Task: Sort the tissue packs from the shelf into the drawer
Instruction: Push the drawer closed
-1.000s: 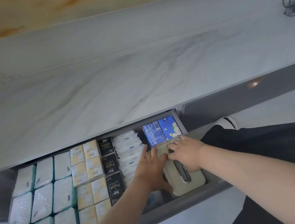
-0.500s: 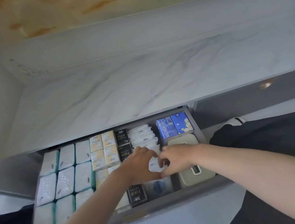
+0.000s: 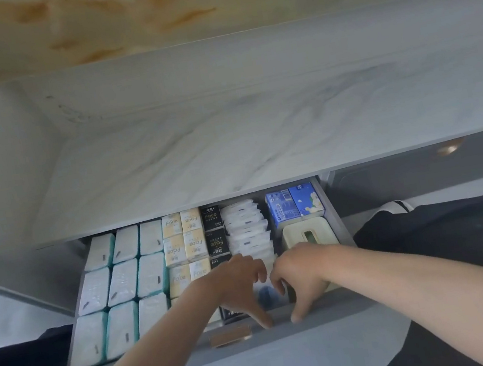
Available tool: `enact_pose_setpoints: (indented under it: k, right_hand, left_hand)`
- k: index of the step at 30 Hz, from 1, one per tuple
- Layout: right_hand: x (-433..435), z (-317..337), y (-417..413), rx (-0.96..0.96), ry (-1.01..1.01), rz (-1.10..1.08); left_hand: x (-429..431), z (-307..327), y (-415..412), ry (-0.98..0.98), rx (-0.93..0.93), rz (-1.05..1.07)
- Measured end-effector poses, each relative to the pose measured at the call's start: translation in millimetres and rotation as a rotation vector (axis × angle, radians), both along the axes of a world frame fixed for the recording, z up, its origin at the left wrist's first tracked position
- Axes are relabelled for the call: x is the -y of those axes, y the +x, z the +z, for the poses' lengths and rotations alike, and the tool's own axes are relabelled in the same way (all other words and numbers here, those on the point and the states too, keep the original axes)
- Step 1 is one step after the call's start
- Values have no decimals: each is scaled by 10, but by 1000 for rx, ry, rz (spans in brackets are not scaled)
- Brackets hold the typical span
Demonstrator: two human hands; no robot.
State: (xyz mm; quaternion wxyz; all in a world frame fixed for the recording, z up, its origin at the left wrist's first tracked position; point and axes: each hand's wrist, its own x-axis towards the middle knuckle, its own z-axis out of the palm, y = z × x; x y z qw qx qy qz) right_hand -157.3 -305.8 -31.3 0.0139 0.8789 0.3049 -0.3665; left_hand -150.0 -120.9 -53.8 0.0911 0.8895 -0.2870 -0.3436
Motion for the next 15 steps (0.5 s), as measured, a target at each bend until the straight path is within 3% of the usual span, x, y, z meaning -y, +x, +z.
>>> enact_pose_setpoints:
  k: [6, 11, 13, 15]
  right_hand:
    - [40, -63, 197, 251, 79, 16]
    - [66, -45, 374, 450, 63, -43]
    - [66, 1, 422, 508, 29, -131]
    - [37, 7, 444, 481, 32, -403]
  left_hand:
    - [-197, 5, 127, -135, 209, 229]
    - [-321, 20, 209, -206, 400, 541]
    - [-376, 37, 215, -169, 396, 683]
    - [-451, 77, 233, -130, 239, 840]
